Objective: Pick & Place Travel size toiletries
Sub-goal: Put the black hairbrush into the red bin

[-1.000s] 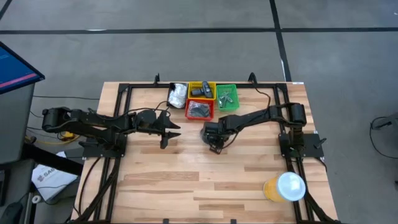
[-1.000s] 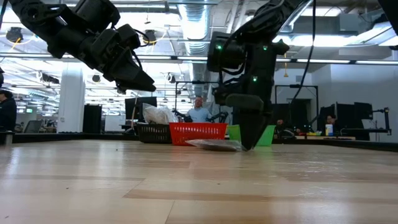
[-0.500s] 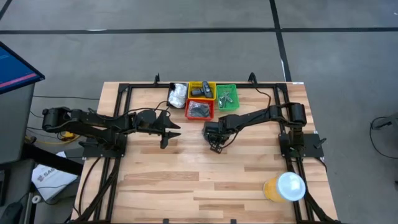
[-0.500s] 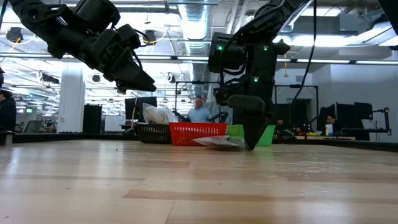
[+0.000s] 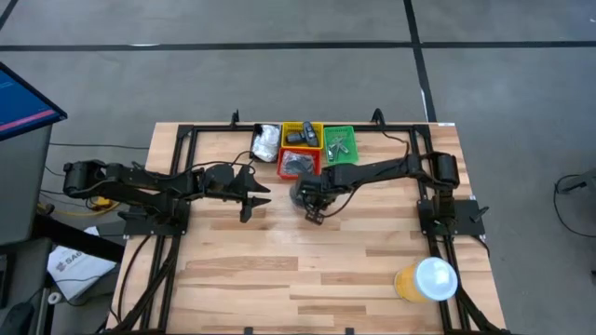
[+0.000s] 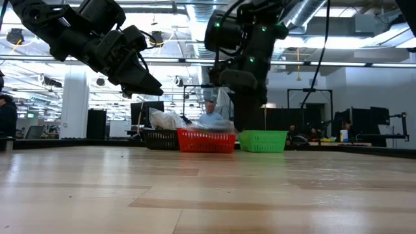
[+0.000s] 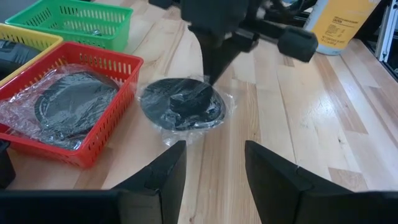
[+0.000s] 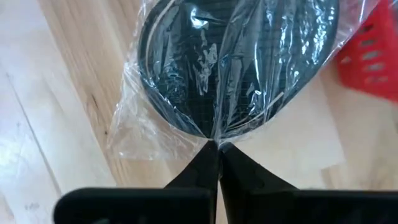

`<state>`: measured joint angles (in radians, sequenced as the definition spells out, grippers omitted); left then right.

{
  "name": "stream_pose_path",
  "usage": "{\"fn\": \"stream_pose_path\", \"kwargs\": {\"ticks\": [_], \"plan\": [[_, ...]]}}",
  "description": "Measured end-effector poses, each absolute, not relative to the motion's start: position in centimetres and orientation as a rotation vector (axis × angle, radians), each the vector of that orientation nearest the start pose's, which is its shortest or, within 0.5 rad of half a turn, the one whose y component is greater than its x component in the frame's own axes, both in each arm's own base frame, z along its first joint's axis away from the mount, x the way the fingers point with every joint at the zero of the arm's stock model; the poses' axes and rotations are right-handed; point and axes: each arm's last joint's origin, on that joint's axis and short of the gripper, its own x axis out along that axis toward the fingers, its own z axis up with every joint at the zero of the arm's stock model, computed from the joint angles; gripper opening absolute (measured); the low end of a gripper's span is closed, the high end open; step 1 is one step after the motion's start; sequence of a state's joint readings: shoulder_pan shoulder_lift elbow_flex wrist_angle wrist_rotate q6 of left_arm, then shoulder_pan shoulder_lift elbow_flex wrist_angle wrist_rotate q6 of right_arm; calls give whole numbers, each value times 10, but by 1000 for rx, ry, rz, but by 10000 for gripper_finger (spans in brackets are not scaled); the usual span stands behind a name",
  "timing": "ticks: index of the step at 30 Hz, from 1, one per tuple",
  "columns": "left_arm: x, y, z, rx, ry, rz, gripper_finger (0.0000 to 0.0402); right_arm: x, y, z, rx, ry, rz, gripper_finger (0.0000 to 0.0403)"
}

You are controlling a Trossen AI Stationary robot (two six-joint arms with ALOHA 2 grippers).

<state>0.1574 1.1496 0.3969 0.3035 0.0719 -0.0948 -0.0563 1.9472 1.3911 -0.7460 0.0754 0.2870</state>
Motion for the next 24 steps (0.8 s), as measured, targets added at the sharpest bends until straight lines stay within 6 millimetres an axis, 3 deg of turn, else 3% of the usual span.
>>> {"fn": "stream_pose_path", "kwargs": {"ticks": [11,24], "plan": [[217,32,179,-144,443,105,154,391,-51,202,228,1216,-317,0],[217,32,179,-144,443,105,154,383,-98,204,283,1200,-410,0]]}}
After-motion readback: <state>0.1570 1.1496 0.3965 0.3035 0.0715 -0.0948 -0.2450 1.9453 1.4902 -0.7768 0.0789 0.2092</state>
